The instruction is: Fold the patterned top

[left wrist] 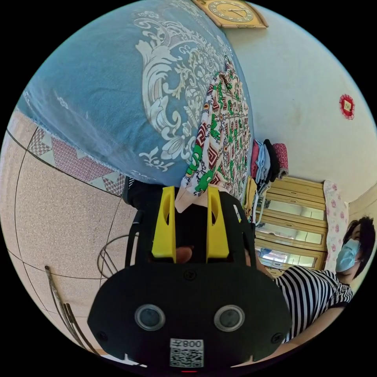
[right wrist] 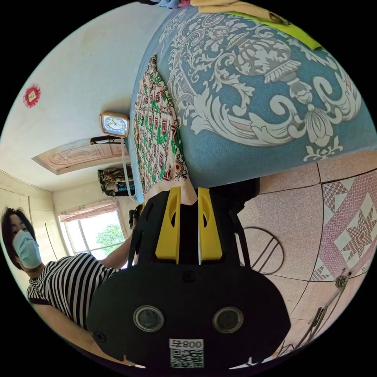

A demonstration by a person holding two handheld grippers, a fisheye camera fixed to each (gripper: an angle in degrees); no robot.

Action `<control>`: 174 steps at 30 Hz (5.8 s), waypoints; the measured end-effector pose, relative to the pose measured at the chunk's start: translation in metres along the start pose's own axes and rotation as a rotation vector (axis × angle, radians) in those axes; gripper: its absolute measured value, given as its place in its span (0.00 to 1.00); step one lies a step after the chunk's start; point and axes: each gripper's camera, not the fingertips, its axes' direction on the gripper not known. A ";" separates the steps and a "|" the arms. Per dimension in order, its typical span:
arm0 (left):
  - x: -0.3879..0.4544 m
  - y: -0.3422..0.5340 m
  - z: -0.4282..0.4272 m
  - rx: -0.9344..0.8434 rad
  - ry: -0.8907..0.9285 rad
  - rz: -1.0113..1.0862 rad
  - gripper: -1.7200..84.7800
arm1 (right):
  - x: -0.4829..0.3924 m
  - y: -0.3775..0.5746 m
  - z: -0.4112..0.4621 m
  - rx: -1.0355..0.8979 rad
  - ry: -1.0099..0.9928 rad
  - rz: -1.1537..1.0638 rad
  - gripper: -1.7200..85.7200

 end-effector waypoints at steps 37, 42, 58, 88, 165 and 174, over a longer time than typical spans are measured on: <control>-0.088 0.123 -0.038 0.065 0.254 0.053 0.05 | 0.059 0.157 -0.104 -0.011 -0.204 -0.088 0.03; -0.078 0.149 -0.052 0.077 0.283 0.123 0.05 | 0.045 0.180 -0.124 0.005 -0.208 -0.143 0.02; -0.076 0.266 -0.082 0.111 0.358 0.210 0.04 | 0.016 0.276 -0.177 0.022 -0.191 -0.256 0.02; -0.018 0.367 -0.093 0.131 0.449 0.249 0.04 | -0.012 0.310 -0.215 0.038 -0.224 -0.320 0.02; 0.316 -0.261 0.057 0.317 0.311 0.132 0.10 | -0.242 -0.477 -0.023 0.088 -0.189 -0.280 0.09; 0.423 -0.213 0.121 0.320 -0.141 0.556 0.13 | -0.355 -0.417 0.082 -0.010 0.323 -0.614 0.10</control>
